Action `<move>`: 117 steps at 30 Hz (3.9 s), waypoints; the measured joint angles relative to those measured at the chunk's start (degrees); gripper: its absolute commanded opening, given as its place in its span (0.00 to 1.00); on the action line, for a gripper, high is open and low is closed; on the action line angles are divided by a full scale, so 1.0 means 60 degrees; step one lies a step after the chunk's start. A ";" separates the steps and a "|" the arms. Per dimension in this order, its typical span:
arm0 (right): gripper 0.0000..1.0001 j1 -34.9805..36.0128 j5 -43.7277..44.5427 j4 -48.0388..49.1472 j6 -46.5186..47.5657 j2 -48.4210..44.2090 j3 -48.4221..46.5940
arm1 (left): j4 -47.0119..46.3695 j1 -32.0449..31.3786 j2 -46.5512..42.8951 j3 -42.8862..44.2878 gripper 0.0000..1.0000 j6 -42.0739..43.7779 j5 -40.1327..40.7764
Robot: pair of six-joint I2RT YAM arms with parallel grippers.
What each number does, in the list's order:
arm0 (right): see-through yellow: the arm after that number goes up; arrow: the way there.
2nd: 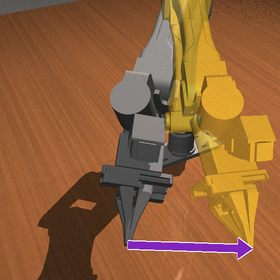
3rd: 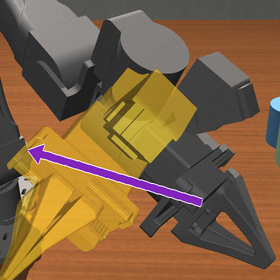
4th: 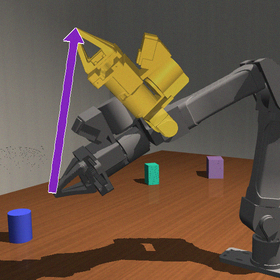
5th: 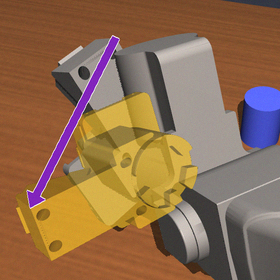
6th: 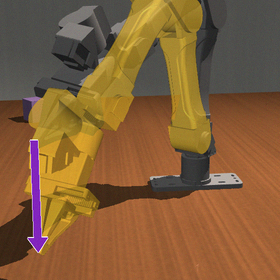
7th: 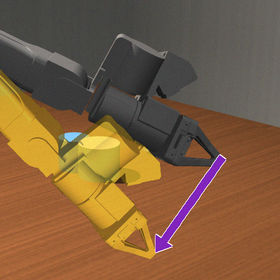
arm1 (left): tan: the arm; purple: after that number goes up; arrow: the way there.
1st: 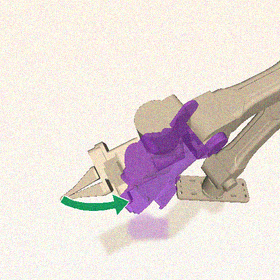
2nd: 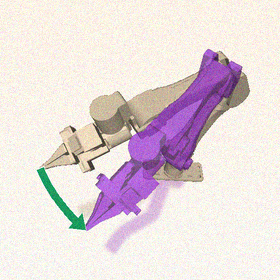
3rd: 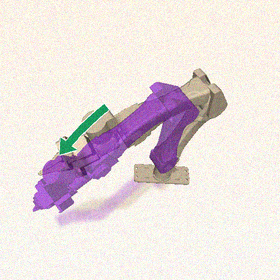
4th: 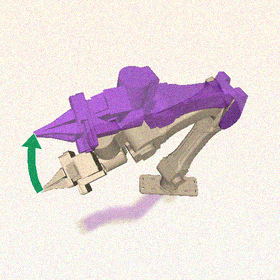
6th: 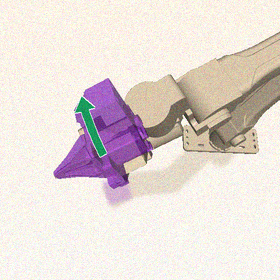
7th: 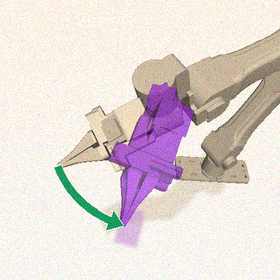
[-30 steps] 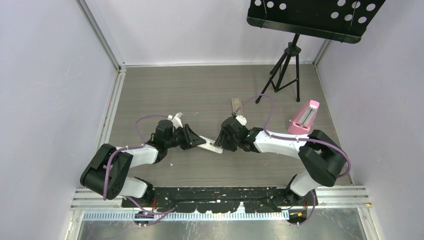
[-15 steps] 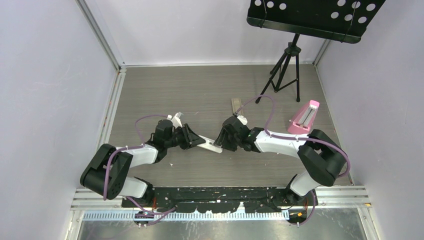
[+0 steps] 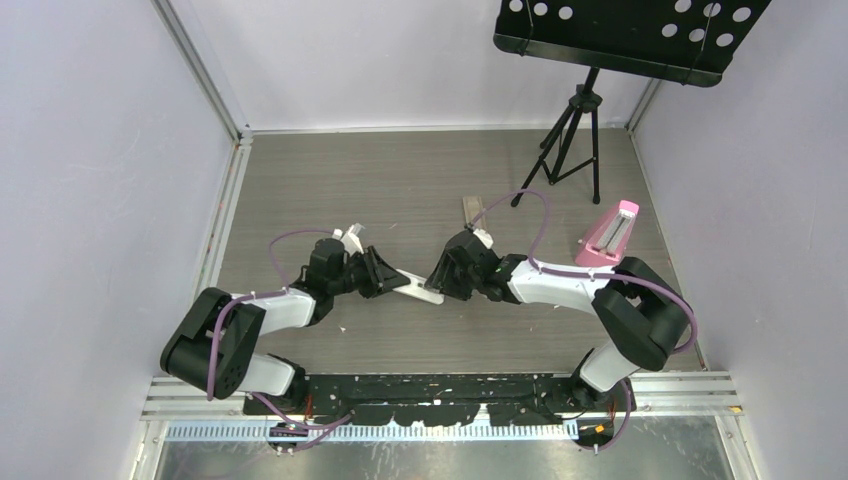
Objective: Load the batteries into the remote control
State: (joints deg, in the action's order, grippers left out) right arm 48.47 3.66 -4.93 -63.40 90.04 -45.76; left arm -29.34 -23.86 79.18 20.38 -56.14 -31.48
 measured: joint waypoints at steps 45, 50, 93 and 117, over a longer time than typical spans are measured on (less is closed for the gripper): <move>0.49 -0.0805 -0.1519 0.7530 0.0346 -0.0029 0.3519 | 0.1636 -0.0346 0.0189 0.1464 0.00 0.1319 0.0623; 0.48 -0.0801 -0.1650 0.7089 0.0361 -0.0259 0.3519 | 0.2430 -0.0685 -0.0142 0.1698 0.00 0.1617 0.1049; 0.43 -0.0805 -0.1450 0.4779 -0.0984 -0.0678 0.3078 | 0.4011 -0.1155 -0.0641 0.2069 0.00 0.2069 0.1479; 0.33 -0.0765 -0.1778 0.4393 -0.1752 -0.0980 0.3107 | 0.4007 -0.1202 -0.0656 0.2084 0.00 0.2116 0.1512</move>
State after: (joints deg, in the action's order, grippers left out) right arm 43.88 -7.01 21.43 -73.91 84.16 -27.11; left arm -5.30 -31.07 75.24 32.88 -43.44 -22.41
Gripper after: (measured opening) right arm 0.338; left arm 0.273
